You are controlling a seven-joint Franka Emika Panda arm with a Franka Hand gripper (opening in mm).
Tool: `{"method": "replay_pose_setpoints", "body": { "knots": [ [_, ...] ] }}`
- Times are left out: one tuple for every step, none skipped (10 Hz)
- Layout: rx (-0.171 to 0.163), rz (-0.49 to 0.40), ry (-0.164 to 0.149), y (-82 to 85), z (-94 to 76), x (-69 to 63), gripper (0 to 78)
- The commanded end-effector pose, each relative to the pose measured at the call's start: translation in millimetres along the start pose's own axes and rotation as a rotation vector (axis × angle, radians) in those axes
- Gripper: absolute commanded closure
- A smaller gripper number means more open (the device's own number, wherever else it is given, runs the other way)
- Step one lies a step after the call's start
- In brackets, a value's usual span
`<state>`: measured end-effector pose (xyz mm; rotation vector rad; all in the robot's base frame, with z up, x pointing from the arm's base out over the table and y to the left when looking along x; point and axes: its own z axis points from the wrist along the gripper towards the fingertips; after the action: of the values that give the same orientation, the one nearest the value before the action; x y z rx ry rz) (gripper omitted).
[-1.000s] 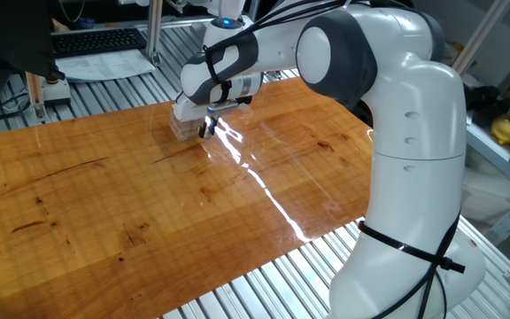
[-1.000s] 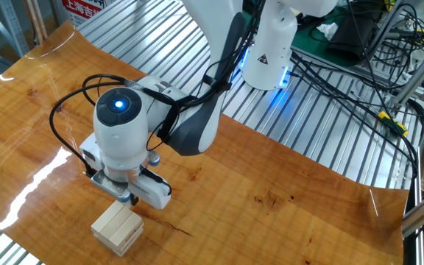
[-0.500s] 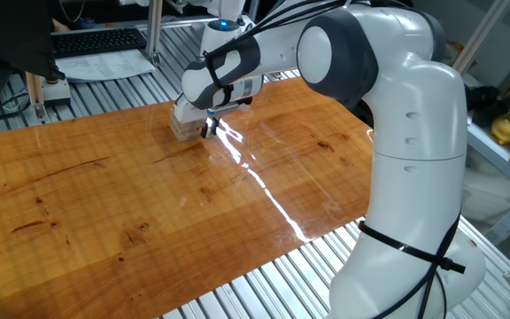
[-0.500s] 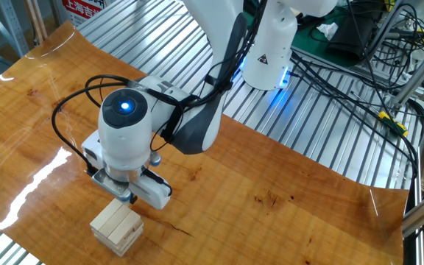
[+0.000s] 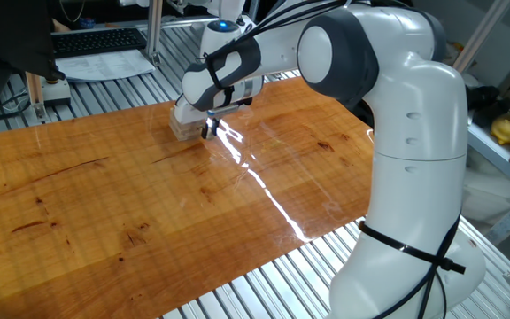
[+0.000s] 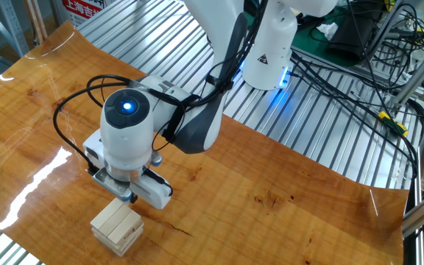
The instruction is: Play Jenga
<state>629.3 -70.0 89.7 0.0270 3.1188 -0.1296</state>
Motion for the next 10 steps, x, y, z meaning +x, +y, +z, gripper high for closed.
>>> {"method": "replay_pose_setpoints", "body": {
  "knots": [
    [0.008,0.006,-0.001,0.6,0.2,6.2,76.4],
    [0.008,0.007,-0.001,0.7,0.3,6.9,76.4],
    [0.007,0.008,-0.001,0.8,0.4,7.6,76.4],
    [0.007,0.008,0.0,0.9,0.5,8.3,76.4],
    [0.007,0.008,0.002,1.0,0.7,9.2,76.4],
    [0.008,0.008,0.002,1.1,0.7,9.6,76.4],
    [0.008,0.006,0.002,1.2,0.2,9.4,76.4],
    [0.008,0.005,0.007,1.5,-2.0,8.7,76.4],
    [0.011,0.003,0.019,2.0,-6.6,7.2,76.4],
    [0.013,0.002,0.027,2.3,-9.4,6.3,76.4]
  ]
}}
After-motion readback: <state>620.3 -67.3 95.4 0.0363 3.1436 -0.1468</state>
